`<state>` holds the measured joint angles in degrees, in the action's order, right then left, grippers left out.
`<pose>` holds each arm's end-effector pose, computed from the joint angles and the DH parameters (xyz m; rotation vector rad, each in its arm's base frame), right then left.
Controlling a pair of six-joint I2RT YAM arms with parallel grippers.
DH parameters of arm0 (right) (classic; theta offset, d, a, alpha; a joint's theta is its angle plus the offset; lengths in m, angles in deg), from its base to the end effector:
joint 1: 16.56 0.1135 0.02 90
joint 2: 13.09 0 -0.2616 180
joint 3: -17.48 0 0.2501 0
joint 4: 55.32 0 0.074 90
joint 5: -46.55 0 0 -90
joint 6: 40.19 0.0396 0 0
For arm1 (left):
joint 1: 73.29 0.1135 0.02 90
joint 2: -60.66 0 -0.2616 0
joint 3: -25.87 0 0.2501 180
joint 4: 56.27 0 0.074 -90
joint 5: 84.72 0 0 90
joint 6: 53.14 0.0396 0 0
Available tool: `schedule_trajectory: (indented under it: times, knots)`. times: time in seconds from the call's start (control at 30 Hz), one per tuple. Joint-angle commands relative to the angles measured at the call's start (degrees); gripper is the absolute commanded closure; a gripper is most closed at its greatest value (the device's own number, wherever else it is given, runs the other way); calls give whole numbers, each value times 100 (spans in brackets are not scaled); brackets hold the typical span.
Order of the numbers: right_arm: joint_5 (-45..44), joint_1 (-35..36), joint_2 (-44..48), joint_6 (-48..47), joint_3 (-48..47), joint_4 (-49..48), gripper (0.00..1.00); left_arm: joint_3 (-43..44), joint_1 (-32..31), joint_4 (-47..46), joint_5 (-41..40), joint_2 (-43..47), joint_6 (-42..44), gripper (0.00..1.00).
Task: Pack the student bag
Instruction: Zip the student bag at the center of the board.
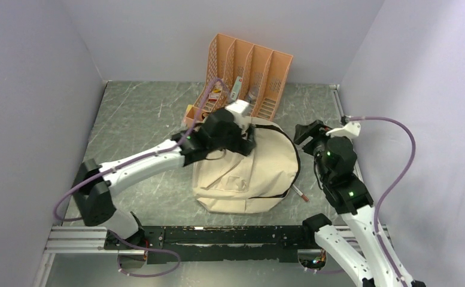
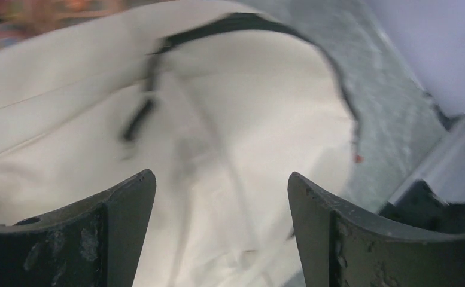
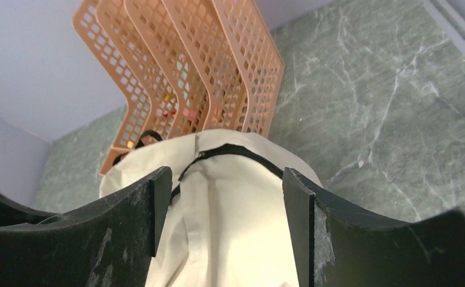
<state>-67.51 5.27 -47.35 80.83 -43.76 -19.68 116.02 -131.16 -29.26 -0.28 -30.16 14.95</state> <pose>0.1319 0.0354 0.3576 0.4442 1.6610 0.3239 0.2023 -0.3149 0.3195 0.6006 2.0542 -0.7499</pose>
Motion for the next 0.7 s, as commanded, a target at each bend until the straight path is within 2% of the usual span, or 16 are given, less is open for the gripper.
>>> schedule_trajectory:
  times: [0.0,0.17,0.4,0.67]
  knots:
    - [488,-12,-627,-238,-297,184,28,-778,693,176,-450,709,-118,15]
    - [1511,-14,-1610,-610,-650,135,28,-1353,1174,398,-974,1180,-98,15]
    - [2757,-12,-2514,-1469,-824,-555,33,-1779,1653,529,-1012,1187,-384,15]
    - [2616,-11,-2568,-2100,-593,-1025,37,-2009,2020,426,-739,898,-448,15]
